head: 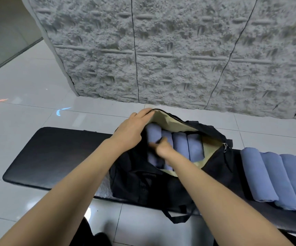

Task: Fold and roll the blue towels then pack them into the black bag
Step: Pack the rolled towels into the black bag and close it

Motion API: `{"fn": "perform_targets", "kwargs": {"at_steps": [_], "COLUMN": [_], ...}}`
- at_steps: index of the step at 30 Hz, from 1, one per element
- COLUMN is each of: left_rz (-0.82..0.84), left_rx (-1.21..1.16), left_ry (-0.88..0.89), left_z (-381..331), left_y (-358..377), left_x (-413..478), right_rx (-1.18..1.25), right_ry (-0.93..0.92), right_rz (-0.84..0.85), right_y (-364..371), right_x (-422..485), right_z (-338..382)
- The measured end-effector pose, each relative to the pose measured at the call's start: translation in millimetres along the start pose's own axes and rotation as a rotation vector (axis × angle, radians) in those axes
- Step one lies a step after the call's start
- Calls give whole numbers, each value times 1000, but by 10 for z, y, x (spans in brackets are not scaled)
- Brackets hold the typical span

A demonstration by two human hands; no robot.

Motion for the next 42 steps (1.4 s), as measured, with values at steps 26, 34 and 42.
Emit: {"fn": "perform_targets", "kwargs": {"at_steps": [26, 34, 42], "left_rz": [-428, 209, 510], "left_rx": [-276, -147, 174], "left_ry": [93, 214, 227], "left_z": [-2047, -3370, -3455], "left_y": [536, 1963, 2674], "left_x": [-236, -3, 252], "right_rx": [-517, -554, -313], "right_ry": [-795, 43, 333], "right_rz": [-642, -760, -554], "right_y": [-1598, -3449, -3767], "right_x": [-1130, -1081, -773], "right_z": [-853, -3058, -3980]}}
Point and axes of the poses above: each hand's wrist, its own x-axis towards the middle knuckle, its own y-axis out of the palm, z = x × y, the point moved 6 cm from there along x, towards the middle knuckle, and after that the axes turned 5 degrees about -x, right-handed, at the moved point
